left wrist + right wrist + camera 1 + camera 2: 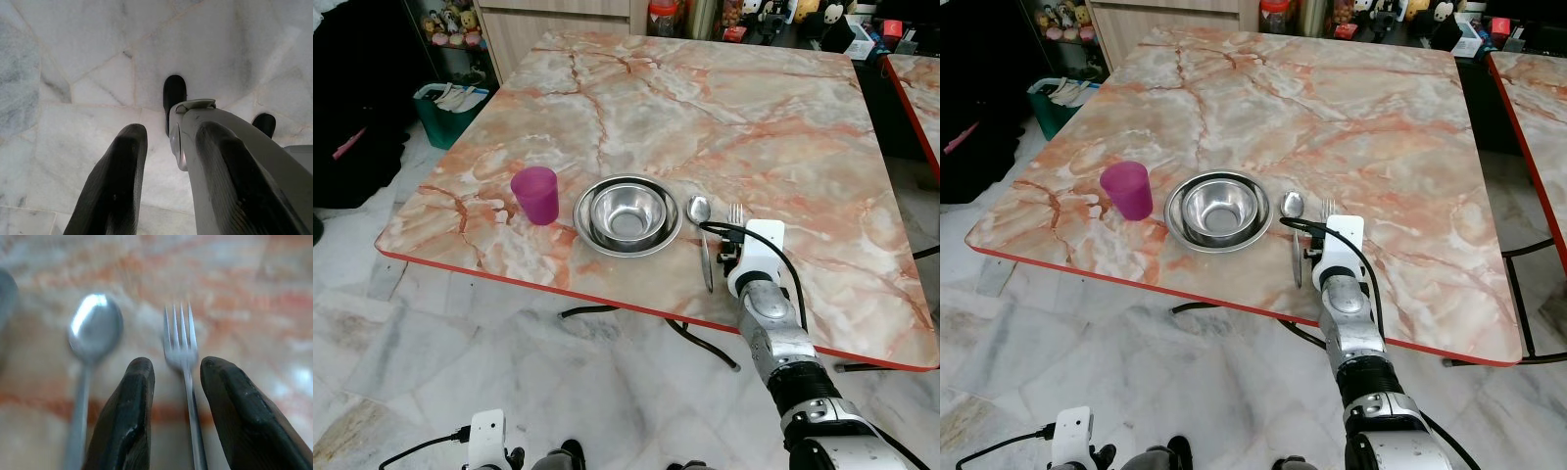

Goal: Setting the table

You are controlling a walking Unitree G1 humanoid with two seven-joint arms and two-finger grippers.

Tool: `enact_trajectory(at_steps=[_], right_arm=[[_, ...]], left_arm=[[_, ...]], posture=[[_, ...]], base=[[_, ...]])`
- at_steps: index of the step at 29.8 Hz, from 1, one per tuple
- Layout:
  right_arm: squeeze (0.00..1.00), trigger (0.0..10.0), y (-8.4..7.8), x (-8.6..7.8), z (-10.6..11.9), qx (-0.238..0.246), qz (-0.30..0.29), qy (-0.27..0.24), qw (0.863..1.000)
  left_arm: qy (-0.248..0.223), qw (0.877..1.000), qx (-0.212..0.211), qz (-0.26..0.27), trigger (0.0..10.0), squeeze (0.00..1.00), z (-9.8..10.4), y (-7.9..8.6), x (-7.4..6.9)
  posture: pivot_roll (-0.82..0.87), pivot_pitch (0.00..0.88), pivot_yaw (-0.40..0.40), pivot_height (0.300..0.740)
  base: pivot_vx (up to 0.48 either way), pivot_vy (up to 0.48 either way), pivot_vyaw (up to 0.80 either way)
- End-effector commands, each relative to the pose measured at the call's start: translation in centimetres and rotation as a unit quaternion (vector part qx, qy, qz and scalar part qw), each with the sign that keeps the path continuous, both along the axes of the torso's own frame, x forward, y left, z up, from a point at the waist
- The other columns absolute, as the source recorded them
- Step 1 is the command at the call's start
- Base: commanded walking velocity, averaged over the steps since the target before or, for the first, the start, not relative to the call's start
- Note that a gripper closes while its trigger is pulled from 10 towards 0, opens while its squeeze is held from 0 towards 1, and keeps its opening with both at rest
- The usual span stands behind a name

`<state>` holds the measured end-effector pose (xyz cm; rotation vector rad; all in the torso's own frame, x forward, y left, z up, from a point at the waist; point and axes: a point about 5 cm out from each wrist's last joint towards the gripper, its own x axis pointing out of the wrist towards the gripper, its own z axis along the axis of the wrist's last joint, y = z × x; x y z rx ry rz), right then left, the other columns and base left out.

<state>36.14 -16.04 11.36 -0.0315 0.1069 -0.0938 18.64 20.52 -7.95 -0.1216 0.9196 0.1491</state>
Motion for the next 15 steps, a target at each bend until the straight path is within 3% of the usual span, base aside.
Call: enact_trajectory(at_steps=[1,6,15], right_arm=[[0.0,10.0,0.3,0.1,1.3,-0.006,0.014,-0.042,0.999],[0.0,10.0,0.3,-0.2,2.6,0.0,0.013,-0.095,0.995],[0.0,10.0,-0.3,-1.3,3.4,0.003,0.012,-0.143,0.99]], left_arm=[[0.016,1.0,-0.001,0.002,10.0,0.0,-0.4,0.1,-0.9],[0.014,1.0,-0.006,0.005,10.0,0.0,-0.4,0.0,-0.8],[0.016,1.0,-0.008,0.009,10.0,0.0,-0.5,0.8,-1.3]], posture=[[0.01,0.179,0.009,0.74],[0.0,0.178,0.009,0.74],[0.0,0.175,0.009,0.74]], base=[[0.0,0.0,0.0],[0.0,0.0,0.0],[0.0,0.45,0.0]])
